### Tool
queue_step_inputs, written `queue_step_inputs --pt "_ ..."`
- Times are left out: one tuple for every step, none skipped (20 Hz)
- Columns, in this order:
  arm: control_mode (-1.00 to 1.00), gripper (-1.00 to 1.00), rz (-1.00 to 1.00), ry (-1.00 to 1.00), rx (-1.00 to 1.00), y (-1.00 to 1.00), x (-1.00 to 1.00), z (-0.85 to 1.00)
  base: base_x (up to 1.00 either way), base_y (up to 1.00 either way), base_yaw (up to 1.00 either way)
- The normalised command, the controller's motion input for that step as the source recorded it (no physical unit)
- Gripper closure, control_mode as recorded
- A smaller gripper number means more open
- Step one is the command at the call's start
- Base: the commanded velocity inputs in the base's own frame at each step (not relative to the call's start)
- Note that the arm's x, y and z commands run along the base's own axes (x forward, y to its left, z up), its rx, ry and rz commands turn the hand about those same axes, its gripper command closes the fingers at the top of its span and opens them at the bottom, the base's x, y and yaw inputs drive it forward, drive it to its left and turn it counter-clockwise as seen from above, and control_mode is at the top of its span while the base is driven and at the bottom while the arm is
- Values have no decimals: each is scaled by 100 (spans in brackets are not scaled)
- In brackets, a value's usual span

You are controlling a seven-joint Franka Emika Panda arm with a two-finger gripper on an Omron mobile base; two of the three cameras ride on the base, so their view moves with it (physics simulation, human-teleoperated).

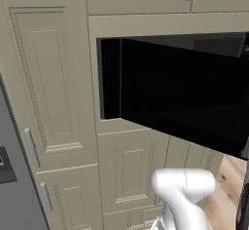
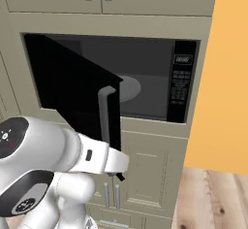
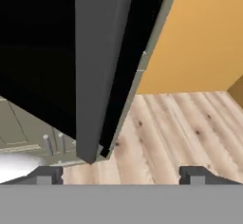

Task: Place the sponge inside the microwave to prepare for sanitizing.

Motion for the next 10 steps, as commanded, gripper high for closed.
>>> queue_step_inputs --pt "-100 -100 -3 3 24 -32 -54 16 0 0 0" --pt "-100 -100 0 0 29 -44 -58 23 0 0 0" --pt "-100 -100 0 0 31 -45 -60 25 0 0 0" --pt "-100 -100 0 0 30 -41 -56 25 0 0 0" --pt "-100 -100 0 0 29 -42 -55 26 0 0 0" --pt "-100 -100 0 0 30 -41 -51 23 0 0 0" --pt "-100 -100 0 0 33 -43 -41 18 0 0 0" --pt "-100 -100 -3 3 39 -49 -23 16 0 0 0" --pt "-100 -100 -6 10 48 -59 -14 18 0 0 0" --pt "-100 -100 -9 14 48 -49 -3 16 0 0 0"
